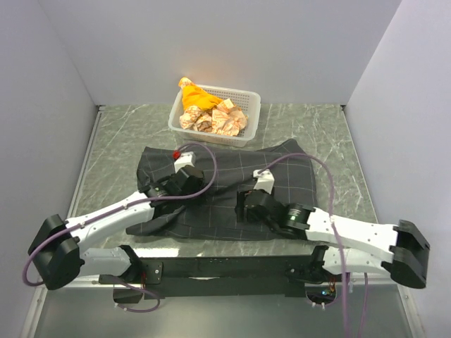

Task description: Put the pillow into the pillowcase

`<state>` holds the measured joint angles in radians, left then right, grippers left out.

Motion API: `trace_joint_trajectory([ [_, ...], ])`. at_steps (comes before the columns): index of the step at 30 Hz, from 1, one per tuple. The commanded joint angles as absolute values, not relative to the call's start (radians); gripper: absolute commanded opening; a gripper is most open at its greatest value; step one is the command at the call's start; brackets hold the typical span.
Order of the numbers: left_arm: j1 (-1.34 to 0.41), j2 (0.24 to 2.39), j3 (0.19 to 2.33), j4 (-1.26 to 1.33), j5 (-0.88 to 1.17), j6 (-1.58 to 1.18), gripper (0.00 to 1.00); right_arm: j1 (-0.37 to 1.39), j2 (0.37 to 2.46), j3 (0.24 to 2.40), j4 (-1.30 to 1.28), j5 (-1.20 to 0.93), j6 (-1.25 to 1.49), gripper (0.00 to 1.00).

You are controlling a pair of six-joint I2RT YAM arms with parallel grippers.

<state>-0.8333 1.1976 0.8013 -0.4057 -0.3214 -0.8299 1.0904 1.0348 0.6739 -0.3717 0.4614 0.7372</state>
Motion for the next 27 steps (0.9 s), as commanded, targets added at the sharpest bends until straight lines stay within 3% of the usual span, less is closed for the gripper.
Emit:
trace_joint_trajectory([
  [1,-0.845,1.235,0.854,-0.451,-0.440,-0.822,0.51,1.085,1.135,0.722,-0.350,0.482,0.681,0.79],
  [2,-0.847,1.226,0.857,-0.469,-0.446,-0.819,0.31,1.085,1.159,0.719,-0.359,0.476,0.684,0.77],
  [5,-0.847,1.157,0.853,-0.500,-0.463,-0.816,0.08,1.085,1.160,0.709,-0.388,0.457,0.696,0.70],
  [6,-0.847,1.138,0.853,-0.508,-0.463,-0.812,0.03,1.086,1.152,0.704,-0.394,0.454,0.699,0.60],
  [8,-0.847,1.100,0.857,-0.520,-0.457,-0.793,0.01,1.085,1.115,0.703,-0.432,0.465,0.707,0.50],
  [9,-0.847,1.092,0.864,-0.537,-0.454,-0.792,0.01,1.085,1.099,0.709,-0.455,0.472,0.716,0.20],
  [12,-0.847,1.063,0.877,-0.577,-0.436,-0.779,0.01,1.086,1.004,0.736,-0.532,0.471,0.721,0.00],
  [22,-0.868,0.822,0.819,-0.733,-0.365,-0.839,0.01,1.120,0.603,0.689,-0.738,0.361,0.804,0.00],
  [23,-0.897,0.787,0.812,-0.701,-0.350,-0.851,0.01,1.120,0.583,0.675,-0.741,0.368,0.827,0.04],
  [24,-0.900,0.785,0.796,-0.703,-0.318,-0.882,0.01,1.118,0.578,0.664,-0.745,0.392,0.844,0.22],
  [27,-0.903,0.807,0.728,-0.690,-0.244,-1.026,0.01,1.106,0.597,0.687,-0.770,0.500,0.868,0.57],
])
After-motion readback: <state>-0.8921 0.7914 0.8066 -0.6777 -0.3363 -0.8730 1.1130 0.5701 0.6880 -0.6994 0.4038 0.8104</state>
